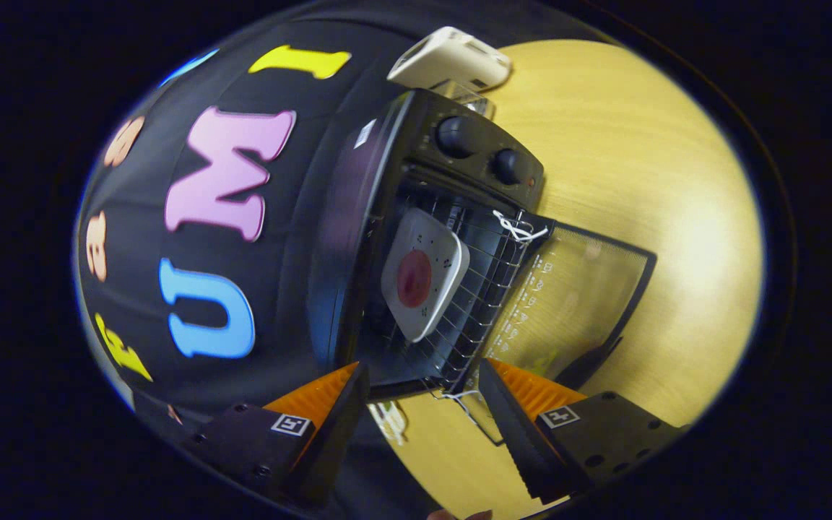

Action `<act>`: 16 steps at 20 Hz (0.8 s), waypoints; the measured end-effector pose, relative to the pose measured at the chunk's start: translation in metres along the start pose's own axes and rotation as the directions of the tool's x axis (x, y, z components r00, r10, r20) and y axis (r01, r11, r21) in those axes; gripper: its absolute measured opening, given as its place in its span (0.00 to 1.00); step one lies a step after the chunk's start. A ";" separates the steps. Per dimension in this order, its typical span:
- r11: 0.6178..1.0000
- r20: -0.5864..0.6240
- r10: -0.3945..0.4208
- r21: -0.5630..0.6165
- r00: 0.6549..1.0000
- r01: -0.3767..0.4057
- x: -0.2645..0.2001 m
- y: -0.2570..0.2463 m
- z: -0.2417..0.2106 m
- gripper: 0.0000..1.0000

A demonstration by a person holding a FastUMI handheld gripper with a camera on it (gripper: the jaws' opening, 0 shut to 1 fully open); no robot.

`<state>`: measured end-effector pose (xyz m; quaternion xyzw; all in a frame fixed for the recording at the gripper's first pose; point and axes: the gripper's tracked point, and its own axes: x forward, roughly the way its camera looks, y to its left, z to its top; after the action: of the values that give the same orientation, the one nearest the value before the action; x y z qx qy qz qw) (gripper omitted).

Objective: Open the toaster oven, put the food inside, and close the toaster oven door.

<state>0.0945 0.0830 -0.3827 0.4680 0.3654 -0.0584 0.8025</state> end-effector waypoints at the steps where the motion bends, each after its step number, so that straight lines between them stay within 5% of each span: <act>1: 0.995 -0.013 -0.022 -0.094 1.000 0.021 -0.010 -0.006 -0.004 0.98; 3: 0.950 -0.027 -0.097 -0.302 0.995 0.084 -0.027 -0.032 -0.015 0.98; 6: 0.832 -0.022 -0.160 -0.542 0.987 0.122 -0.042 -0.063 -0.028 0.99; 16: 0.532 -0.024 -0.357 -0.827 0.934 0.183 -0.023 -0.141 -0.070 0.99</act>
<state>-0.0208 0.0547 -0.4880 -0.0116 0.4937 0.0368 0.8688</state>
